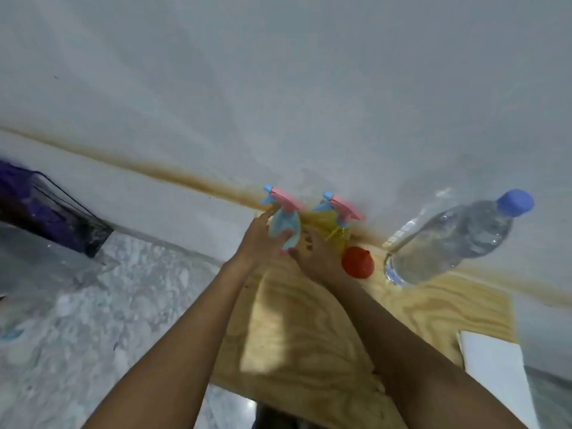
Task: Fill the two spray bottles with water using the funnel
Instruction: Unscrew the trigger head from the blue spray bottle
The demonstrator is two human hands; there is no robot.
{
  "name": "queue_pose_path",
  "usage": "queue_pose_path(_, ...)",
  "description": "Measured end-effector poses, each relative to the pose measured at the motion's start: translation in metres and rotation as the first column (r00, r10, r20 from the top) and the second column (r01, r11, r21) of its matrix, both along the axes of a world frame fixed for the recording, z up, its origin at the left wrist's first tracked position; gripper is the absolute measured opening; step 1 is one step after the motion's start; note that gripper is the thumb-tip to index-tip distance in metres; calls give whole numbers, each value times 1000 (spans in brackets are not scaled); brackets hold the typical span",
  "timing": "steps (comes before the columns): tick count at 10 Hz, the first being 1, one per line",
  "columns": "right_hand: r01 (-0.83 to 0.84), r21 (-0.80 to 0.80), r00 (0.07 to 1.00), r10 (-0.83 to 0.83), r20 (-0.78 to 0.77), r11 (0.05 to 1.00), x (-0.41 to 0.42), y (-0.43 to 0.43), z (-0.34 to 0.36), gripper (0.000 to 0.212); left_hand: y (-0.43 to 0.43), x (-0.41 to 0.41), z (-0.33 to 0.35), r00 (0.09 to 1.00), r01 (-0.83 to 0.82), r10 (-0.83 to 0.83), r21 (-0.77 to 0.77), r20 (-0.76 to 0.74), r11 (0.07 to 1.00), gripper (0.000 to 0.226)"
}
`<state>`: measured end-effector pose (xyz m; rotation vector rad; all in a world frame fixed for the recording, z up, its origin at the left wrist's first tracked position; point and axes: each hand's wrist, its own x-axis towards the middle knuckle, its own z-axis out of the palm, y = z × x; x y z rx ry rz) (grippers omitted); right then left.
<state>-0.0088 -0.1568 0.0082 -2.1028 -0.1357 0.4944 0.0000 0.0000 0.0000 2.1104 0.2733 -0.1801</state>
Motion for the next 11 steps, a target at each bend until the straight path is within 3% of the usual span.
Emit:
queue_pose_path(1, 60, -18, 987, -57, 152, 998, 16, 18, -19, 35, 6, 14, -11, 999, 22, -22, -1, -34, 1000, 65)
queue_pose_path(2, 134, -89, 989, -128, 68, 987, 35, 30, -68, 67, 10, 25, -28, 999, 44, -44, -47, 0, 998, 78)
queue_pose_path(3, 162, -103, 987, -159, 37, 982, 43, 37, -76, 75, 15, 33, -37, 995, 86, -87, 24, 42, 996, 52)
queue_pose_path(4, 201, -23, 970, -196, 147, 979, 46, 39, -85, 77, 16, 36, -39, 995, 48, -47, -14, 88, 999, 45)
queue_pose_path(5, 203, -7, 962, -199, 186, 979, 40, 34, -83, 76, 10, 31, -26, 992, 37, -31, -49, 120, 998, 36)
queue_pose_path(6, 223, 54, 946, -229, 231, 973, 27, 26, -63, 64, 6, 24, -10, 986, 78, -59, -115, 156, 990, 41)
queue_pose_path(7, 206, 115, 933, -230, 276, 972, 13, 16, -27, 62, 12, 17, 9, 986, 138, -112, -224, 126, 965, 48)
queue_pose_path(8, 146, 145, 932, -185, 312, 979, -1, 4, 8, 59, 15, 9, 32, 982, 185, -157, -340, 108, 922, 38)
queue_pose_path(9, 74, 183, 946, -126, 297, 980, -14, -5, 41, 61, 9, -4, 54, 986, 145, -96, -410, 136, 901, 49)
queue_pose_path(11, -157, 195, 964, 106, 245, 968, -30, -28, 82, 38, -18, -42, 84, 963, 49, 86, -478, 257, 877, 47)
